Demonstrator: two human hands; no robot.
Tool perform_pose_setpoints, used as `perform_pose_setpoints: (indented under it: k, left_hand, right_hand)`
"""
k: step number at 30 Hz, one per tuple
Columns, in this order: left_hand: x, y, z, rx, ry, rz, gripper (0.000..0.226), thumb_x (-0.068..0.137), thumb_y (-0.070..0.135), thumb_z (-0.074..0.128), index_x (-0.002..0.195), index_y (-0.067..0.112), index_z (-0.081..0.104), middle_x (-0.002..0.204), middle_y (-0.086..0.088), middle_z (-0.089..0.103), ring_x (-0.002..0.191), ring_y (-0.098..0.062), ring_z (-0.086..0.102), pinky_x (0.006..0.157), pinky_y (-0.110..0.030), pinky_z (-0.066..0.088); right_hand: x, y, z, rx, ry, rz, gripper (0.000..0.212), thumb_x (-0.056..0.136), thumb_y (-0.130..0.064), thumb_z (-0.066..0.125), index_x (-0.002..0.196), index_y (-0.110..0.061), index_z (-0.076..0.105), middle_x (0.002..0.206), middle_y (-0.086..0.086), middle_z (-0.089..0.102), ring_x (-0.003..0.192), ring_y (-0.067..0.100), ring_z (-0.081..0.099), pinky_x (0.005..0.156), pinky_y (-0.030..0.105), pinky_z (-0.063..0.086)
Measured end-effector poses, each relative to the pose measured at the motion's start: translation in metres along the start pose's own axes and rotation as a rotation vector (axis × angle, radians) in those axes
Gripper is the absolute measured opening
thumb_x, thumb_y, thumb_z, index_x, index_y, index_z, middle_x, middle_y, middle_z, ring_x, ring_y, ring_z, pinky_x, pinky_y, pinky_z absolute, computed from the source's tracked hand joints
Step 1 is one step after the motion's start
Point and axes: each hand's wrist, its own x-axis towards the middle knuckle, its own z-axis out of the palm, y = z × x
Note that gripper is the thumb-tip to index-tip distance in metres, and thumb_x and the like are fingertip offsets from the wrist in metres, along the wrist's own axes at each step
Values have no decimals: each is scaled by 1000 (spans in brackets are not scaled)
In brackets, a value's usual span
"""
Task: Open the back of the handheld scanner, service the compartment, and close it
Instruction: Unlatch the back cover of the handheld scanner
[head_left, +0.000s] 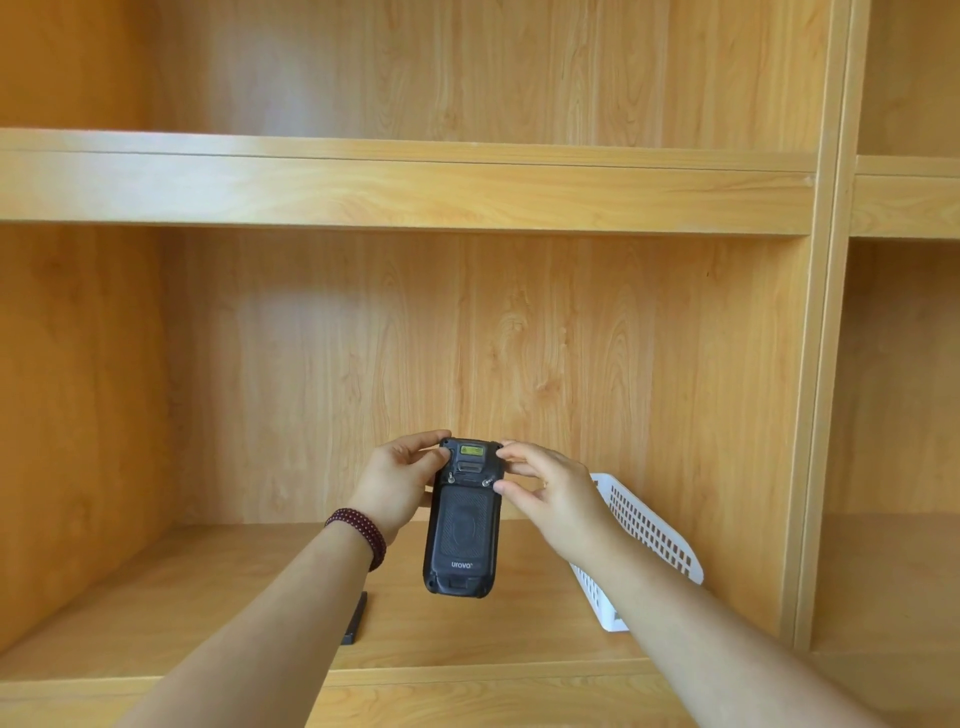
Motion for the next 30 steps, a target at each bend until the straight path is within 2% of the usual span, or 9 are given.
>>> perform_pose_setpoints:
  k: [5, 8, 10, 13, 16, 18, 21, 23, 30]
  left_hand:
    - [1, -2, -1, 20, -13, 6, 25, 96, 9, 57, 120, 10, 64, 90, -8, 76, 78, -18, 71, 67, -35, 61]
    - [3, -5, -1, 23, -10, 2, 25, 95, 9, 57, 120, 9, 64, 93, -11, 76, 80, -21, 71, 67, -36, 61]
    - [3, -6, -1, 24, -11, -1, 25, 95, 9, 57, 120, 9, 64, 95, -13, 76, 80, -22, 71, 68, -38, 61]
    - [5, -6, -1, 18, -29, -7, 23, 96, 8, 56, 118, 10, 64, 94, -12, 76, 80, -23, 70, 70, -39, 61]
    - [2, -8, 4, 14, -48, -12, 22, 96, 8, 56, 116, 11, 65, 89, -9, 76, 77, -19, 71, 68, -37, 60]
    - [2, -11, 6, 12, -30, -18, 23, 96, 9, 56, 117, 10, 65, 92, -10, 76, 77, -20, 71, 68, -37, 60]
    - [5, -11, 6, 3, -2, -13, 24, 96, 10, 56, 118, 10, 64, 95, -10, 76, 81, -21, 72, 67, -36, 60]
    - [7, -8, 5, 1, 0, -7, 24, 96, 9, 56, 118, 11, 64, 96, -11, 76, 80, -19, 72, 65, -34, 60]
    - [7, -7, 7, 8, 4, 5, 25, 96, 9, 57, 119, 11, 64, 98, -11, 76, 85, -22, 72, 67, -34, 61]
  right_hand:
    - [4, -3, -1, -160, -15, -93, 10, 90, -18, 66, 99, -17, 72, 130, -1, 57, 103, 17, 63, 85, 30, 55]
    - [7, 1, 0, -297, -42, -164, 14, 92, -21, 63, 100, -13, 71, 131, 3, 58, 92, 20, 67, 85, 36, 56]
    - [8, 2, 1, -397, -28, -247, 21, 93, -26, 58, 99, -11, 71, 129, 8, 61, 84, 23, 70, 78, 36, 59]
    - [9, 4, 2, -446, 28, -368, 29, 90, -28, 48, 89, -9, 69, 109, 9, 69, 70, 22, 69, 60, 32, 59]
    - [14, 6, -2, -424, 36, -394, 26, 92, -23, 48, 87, -7, 67, 92, 2, 67, 70, 18, 63, 59, 34, 56]
    - [16, 7, -5, -383, 12, -361, 25, 92, -24, 50, 90, -7, 69, 95, 2, 68, 75, 18, 64, 64, 36, 57]
    - [11, 13, -5, -271, -23, -261, 13, 91, -16, 63, 98, -8, 71, 119, 7, 66, 92, 19, 68, 81, 37, 58]
    - [9, 16, -4, -232, -30, -224, 12, 90, -15, 66, 99, -9, 71, 130, 8, 61, 98, 19, 68, 87, 38, 56]
    - [12, 14, -1, -395, 2, -309, 9, 89, -18, 66, 90, -9, 69, 126, 13, 64, 84, 26, 72, 75, 40, 60]
